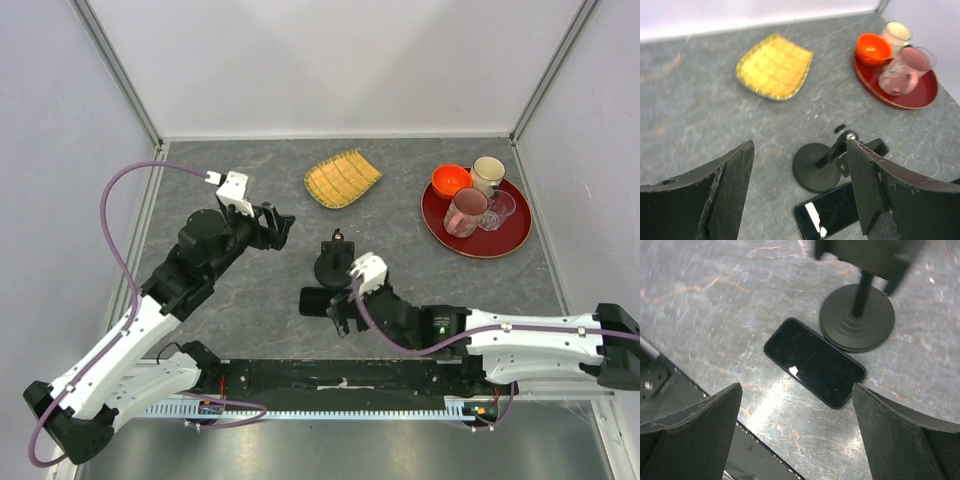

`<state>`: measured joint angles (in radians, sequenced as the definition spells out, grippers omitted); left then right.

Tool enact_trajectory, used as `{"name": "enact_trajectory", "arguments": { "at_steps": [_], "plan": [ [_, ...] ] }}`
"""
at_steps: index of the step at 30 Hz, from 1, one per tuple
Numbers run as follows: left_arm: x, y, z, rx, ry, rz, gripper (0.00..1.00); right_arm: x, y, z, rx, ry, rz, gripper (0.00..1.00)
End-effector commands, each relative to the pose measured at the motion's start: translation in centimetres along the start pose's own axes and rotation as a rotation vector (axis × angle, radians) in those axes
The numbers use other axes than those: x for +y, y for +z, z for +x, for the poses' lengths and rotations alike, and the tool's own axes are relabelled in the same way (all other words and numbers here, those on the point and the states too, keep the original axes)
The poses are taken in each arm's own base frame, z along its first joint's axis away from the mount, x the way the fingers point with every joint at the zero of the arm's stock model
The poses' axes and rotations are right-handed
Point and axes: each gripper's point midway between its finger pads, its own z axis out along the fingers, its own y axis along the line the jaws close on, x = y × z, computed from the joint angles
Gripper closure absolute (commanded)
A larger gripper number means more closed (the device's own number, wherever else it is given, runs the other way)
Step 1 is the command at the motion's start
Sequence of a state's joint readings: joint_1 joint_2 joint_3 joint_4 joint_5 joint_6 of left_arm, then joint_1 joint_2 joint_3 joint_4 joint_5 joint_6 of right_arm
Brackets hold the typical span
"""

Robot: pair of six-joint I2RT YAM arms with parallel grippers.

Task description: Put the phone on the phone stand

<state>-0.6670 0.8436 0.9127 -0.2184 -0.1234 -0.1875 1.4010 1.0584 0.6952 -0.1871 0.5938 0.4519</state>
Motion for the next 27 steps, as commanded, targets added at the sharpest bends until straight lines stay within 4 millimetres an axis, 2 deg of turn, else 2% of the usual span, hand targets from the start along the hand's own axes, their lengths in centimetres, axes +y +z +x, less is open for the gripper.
{"name": "enact_trajectory", "arguments": {
  "at_steps": [1,2,3,4,5,7,8,9,11,12,14,15,18,19,21,22,24,25,27],
  "plan": [
    [3.2,0.2,8.8,0.214,-0.333,-0.213,0.2,-2.9,1.4,0.4,-0.043,0.367,0.042,0.02],
    [3.0,-0.1,9.8,0.231,-0.374,-0.206,0.2,-3.5,1.5,0.6,-0.041,0.402,0.039,0.02],
    [2.7,-0.3,10.9,0.249,-0.409,-0.196,0.2,-3.3,1.7,1.9,-0.009,0.424,-0.013,0.02],
    [2.4,-0.7,13.1,0.298,-0.456,-0.187,0.2,-4.4,2.2,1.7,-0.021,0.456,-0.007,0.02],
    [2.2,-1.2,13.3,0.293,-0.477,-0.177,0.2,-4.9,2.3,2.6,-0.011,0.464,-0.015,0.02],
    [1.9,-1.9,14.9,0.32,-0.523,-0.165,0.18,-5.8,2.9,2.5,-0.016,0.486,-0.036,0.02],
    [1.7,-2.3,15.4,0.325,-0.54,-0.151,0.18,-6.5,3.3,3.8,0.009,0.474,-0.026,0.02],
    [1.1,-2.6,14.8,0.293,-0.571,-0.117,0.18,-7.2,3.7,3.4,0.001,0.498,-0.047,0.02],
    [0.4,-3.4,16.3,0.329,-0.606,-0.082,0.18,-7.6,4.4,4.0,0.006,0.488,-0.076,0.02],
    [0.0,-3.8,16.0,0.313,-0.643,-0.061,0.18,-8.2,4.7,4.0,0.005,0.49,-0.073,0.02],
    [-0.7,-4.4,16.9,0.338,-0.677,-0.021,0.18,-8.6,5.3,5.0,0.028,0.483,-0.07,0.02],
    [-0.9,-4.8,17.0,0.345,-0.695,-0.015,0.18,-9.0,5.7,4.4,-0.001,0.481,-0.078,0.02],
    [-1.1,-5.5,16.2,0.316,-0.717,-0.003,0.18,-8.8,6.9,4.7,0.014,0.499,-0.122,0.02],
    [-1.1,-5.9,15.1,0.286,-0.715,0.004,0.18,-8.6,7.5,5.8,0.05,0.503,-0.124,0.02],
    [-1.0,-6.3,14.1,0.261,-0.701,0.01,0.18,-8.0,8.1,5.7,0.046,0.509,-0.161,0.02],
    [-0.9,-6.5,13.1,0.239,-0.693,0.002,0.18,-7.9,8.6,6.6,0.072,0.52,-0.162,0.02],
    [-0.5,-6.8,12.0,0.208,-0.675,-0.009,0.18,-7.3,8.9,6.9,0.078,0.524,-0.195,0.02],
    [-0.5,-7.0,11.3,0.195,-0.669,-0.009,0.18,-7.3,9.2,7.8,0.105,0.533,-0.195,0.02],
    [-0.2,-7.3,11.0,0.189,-0.652,-0.023,0.18,-6.2,9.1,7.9,0.112,0.542,-0.256,0.02]
  ]
}}
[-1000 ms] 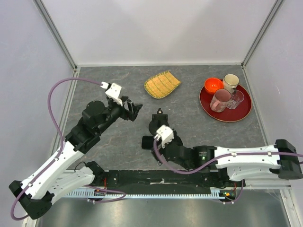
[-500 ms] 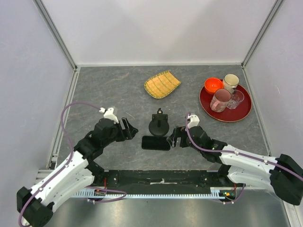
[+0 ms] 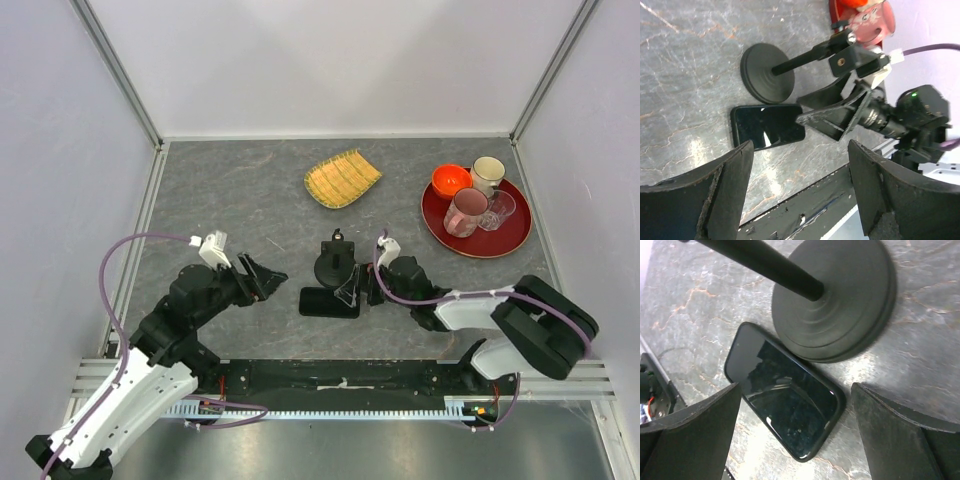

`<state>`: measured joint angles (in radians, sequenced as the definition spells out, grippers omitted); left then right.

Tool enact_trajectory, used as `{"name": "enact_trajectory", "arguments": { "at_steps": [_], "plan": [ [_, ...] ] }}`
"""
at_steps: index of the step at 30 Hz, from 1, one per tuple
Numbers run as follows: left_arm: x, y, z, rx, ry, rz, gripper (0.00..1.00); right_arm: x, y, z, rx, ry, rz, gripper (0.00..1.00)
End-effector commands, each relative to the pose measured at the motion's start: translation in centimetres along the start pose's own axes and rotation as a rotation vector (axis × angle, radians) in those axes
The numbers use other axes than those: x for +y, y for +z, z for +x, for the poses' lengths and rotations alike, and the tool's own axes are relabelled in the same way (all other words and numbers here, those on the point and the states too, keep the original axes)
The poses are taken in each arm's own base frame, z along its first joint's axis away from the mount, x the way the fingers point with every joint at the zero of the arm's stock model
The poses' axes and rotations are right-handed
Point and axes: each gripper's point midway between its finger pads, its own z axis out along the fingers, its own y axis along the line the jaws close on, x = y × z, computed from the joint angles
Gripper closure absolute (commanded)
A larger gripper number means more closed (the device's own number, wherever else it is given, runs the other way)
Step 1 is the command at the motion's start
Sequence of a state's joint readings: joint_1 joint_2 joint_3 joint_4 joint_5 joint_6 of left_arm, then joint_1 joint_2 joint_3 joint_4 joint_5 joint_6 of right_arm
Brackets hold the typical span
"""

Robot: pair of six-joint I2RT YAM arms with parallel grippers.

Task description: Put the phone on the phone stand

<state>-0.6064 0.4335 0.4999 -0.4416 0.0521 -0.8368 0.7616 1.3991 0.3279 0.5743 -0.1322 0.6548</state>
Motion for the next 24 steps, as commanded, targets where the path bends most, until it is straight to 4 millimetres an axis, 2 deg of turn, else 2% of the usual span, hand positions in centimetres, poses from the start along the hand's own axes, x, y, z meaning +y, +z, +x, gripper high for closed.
{"name": "enact_trajectory", "arguments": {
  "at_steps": [1,2,5,6,7,8,9,10,12,13,16,17,18,19,21,22,24],
  "plan": [
    [-1.8,-1.6,-2.7,-0.075,0.006,0.012,0.18,1.9,0.5,1.8,0.062,0.031,-0.137,0.02],
    [-1.7,-1.7,-2.7,-0.078,0.009,0.005,0.18,2.4,0.5,2.1,0.065,0.033,-0.167,0.02],
    [-1.8,-1.9,-2.9,-0.08,0.024,0.009,0.18,4.2,-0.2,4.5,0.124,0.031,-0.212,0.04],
    [-1.6,-2.0,-3.4,-0.103,0.03,-0.006,0.18,5.3,-0.6,5.9,0.143,0.007,-0.217,0.04],
    [-1.7,-1.9,-3.5,-0.107,0.033,-0.007,0.17,6.4,-1.0,6.2,0.136,-0.01,-0.231,0.03],
    [-1.7,-2.0,-3.6,-0.111,0.035,-0.01,0.17,6.7,-1.3,7.2,0.16,-0.02,-0.206,0.03],
    [-1.6,-1.9,-3.8,-0.115,0.038,-0.016,0.17,8.1,-2.0,8.7,0.19,-0.051,-0.229,0.02],
    [-1.6,-1.9,-3.8,-0.115,0.041,-0.017,0.17,8.6,-2.2,8.1,0.155,-0.06,-0.218,0.02],
    [-1.9,-1.9,-4.1,-0.124,0.052,-0.01,0.17,8.2,-2.6,8.8,0.174,-0.082,-0.168,0.02],
    [-1.9,-1.9,-4.2,-0.121,0.057,-0.013,0.17,7.7,-2.6,7.8,0.131,-0.105,-0.124,0.02],
    [-2.2,-2.1,-4.6,-0.128,0.076,-0.012,0.17,5.7,-2.3,6.7,0.118,-0.229,0.047,0.02],
    [-2.3,-2.2,-4.7,-0.131,0.087,-0.014,0.17,5.9,-2.3,5.8,0.126,-0.264,0.11,0.02],
    [-2.5,-2.5,-5.0,-0.142,0.091,-0.012,0.17,6.2,-2.3,5.8,0.129,-0.3,0.141,0.02],
    [-2.4,-2.7,-5.1,-0.143,0.094,-0.017,0.17,7.7,-1.7,4.7,0.113,-0.312,0.152,0.02],
    [-2.6,-3.4,-5.7,-0.165,0.102,-0.023,0.17,7.8,-1.7,5.4,0.144,-0.373,0.226,0.02],
    [-2.5,-3.7,-5.8,-0.169,0.105,-0.029,0.17,10.2,-1.2,4.1,0.108,-0.349,0.218,0.02],
    [-2.8,-5.0,-6.8,-0.215,0.112,-0.029,0.17,10.1,-0.6,5.0,0.121,-0.386,0.309,0.02]
  ]
}}
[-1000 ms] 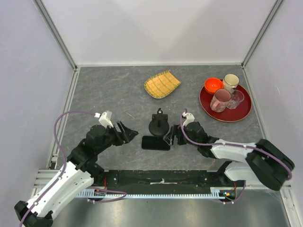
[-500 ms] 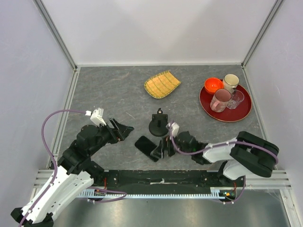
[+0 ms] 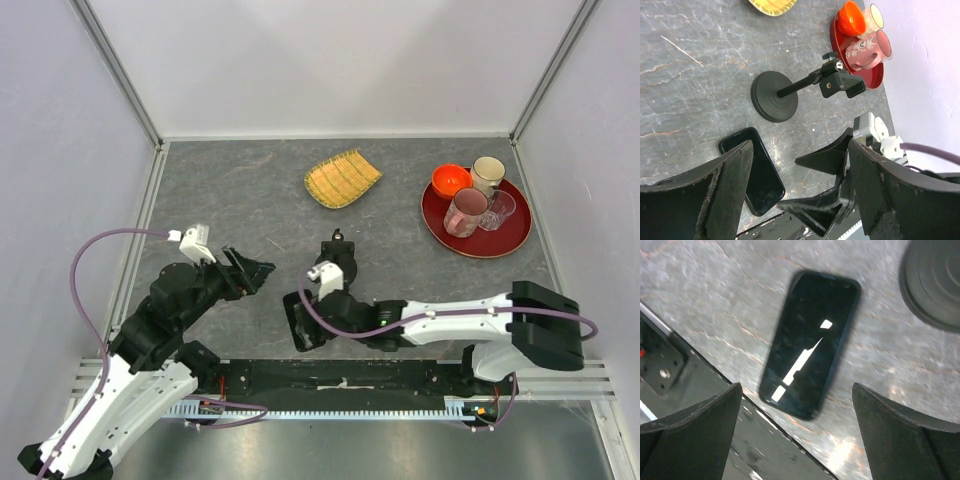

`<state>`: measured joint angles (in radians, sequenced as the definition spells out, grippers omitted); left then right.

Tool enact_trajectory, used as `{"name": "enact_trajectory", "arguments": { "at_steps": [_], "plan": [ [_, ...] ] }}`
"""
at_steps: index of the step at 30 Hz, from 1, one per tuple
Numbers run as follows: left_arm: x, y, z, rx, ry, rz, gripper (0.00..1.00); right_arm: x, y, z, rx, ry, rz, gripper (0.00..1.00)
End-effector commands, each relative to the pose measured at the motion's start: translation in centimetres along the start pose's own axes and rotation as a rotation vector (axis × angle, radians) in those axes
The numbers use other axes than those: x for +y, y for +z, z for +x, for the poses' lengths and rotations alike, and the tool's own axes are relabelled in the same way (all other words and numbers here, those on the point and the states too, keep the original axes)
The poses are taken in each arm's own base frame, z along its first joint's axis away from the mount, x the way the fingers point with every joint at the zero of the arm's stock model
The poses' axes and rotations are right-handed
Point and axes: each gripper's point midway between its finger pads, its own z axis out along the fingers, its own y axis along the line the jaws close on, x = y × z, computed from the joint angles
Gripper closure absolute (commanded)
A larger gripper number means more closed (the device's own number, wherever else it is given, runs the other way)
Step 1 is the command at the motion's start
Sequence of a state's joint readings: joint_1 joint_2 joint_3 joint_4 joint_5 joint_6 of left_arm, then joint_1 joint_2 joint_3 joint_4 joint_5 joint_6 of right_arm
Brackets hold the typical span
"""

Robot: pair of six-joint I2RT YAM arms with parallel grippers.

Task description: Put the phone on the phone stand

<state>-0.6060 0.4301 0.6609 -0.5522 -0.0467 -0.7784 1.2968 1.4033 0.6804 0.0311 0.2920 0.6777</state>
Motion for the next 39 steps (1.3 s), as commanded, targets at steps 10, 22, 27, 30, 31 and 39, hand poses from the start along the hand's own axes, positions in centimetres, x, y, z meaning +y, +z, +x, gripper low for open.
{"name": "enact_trajectory", "arguments": {
  "at_steps": [10,22,27,30,31,39],
  "plan": [
    [-0.5,-8.0,-5.6,-0.299,0.005,0.042,0.17,2.2,4.1,-1.8,-0.017,-0.088,0.428,0.02],
    [-0.2,-8.2,-5.1,-0.271,0.001,0.028,0.17,0.9,7.2,0.9,0.126,-0.097,0.356,0.02],
    [-0.3,-7.8,-5.0,-0.253,0.01,0.022,0.17,-0.8,7.7,1.3,0.142,-0.063,0.396,0.02],
    [-0.2,-7.5,-4.8,-0.244,0.006,0.017,0.17,-1.2,8.2,1.8,0.18,-0.011,0.384,0.02],
    [-0.2,-7.5,-4.8,-0.245,0.002,0.018,0.17,-1.0,8.2,2.0,0.188,-0.001,0.377,0.03],
    [-0.4,-7.4,-4.8,-0.24,0.006,0.028,0.17,-1.2,7.1,3.8,0.296,0.033,0.413,0.09]
  ]
}}
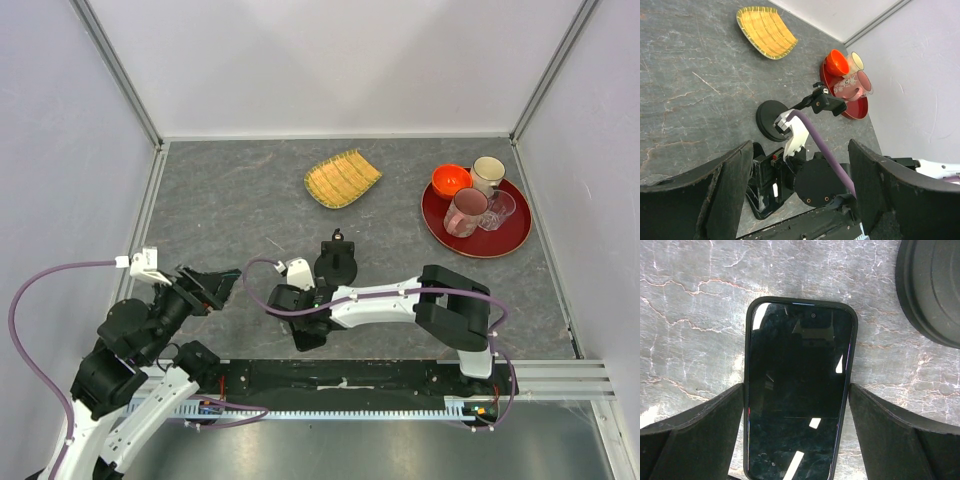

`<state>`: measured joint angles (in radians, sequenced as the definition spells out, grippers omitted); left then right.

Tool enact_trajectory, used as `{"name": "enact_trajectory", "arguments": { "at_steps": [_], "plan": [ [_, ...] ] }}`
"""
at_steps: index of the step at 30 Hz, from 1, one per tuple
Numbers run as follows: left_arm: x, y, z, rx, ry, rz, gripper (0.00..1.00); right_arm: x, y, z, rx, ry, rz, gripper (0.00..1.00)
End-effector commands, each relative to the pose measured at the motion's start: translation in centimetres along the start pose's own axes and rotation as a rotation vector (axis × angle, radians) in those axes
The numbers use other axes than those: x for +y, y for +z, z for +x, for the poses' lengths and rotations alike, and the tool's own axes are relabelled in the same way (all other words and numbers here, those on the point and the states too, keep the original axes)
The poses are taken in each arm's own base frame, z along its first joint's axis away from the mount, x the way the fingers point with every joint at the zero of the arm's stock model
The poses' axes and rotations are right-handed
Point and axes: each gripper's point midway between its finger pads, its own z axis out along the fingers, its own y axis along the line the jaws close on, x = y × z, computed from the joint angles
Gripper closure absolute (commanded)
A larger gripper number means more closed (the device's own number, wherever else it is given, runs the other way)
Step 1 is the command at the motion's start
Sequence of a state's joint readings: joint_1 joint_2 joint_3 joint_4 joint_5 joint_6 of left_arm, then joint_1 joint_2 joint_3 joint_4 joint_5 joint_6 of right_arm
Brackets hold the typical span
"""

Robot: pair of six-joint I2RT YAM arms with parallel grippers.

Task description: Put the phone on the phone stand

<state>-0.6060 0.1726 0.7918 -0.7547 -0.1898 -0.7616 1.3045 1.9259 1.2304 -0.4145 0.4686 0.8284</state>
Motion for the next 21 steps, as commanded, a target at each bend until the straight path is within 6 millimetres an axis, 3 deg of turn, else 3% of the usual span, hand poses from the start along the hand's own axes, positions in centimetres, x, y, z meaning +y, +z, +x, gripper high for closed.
{"name": "enact_trajectory", "arguments": {
  "at_steps": [1,6,13,17,18,20,21],
  "plan": [
    [-0.3,0.3,-0.4,-0.009,0.011,0.002,0.17,-0.5,-0.1,3.6,0.157,0.037,0.014,0.08],
    [-0.5,0.7,-0.2,0.005,0.013,0.006,0.17,-0.5,-0.9,4.2,0.239,0.043,0.061,0.05],
    [-1.0,0.5,-0.6,0.007,0.021,0.014,0.17,0.4,0.0,5.6,0.328,0.007,0.063,0.08],
    [-1.0,-0.3,-1.3,-0.019,0.019,0.015,0.17,-0.5,0.8,5.7,0.317,-0.007,0.093,0.31],
    [-0.9,-0.5,-1.4,-0.021,0.022,0.011,0.17,-0.8,1.0,5.5,0.3,-0.01,0.106,0.49],
    [-0.9,-1.0,-1.8,-0.032,0.026,0.006,0.17,-0.9,1.0,4.9,0.278,-0.023,0.11,0.63],
    [-1.0,-1.2,-2.1,-0.037,0.032,0.009,0.17,-1.0,1.0,4.4,0.251,-0.032,0.121,0.82]
  ]
}}
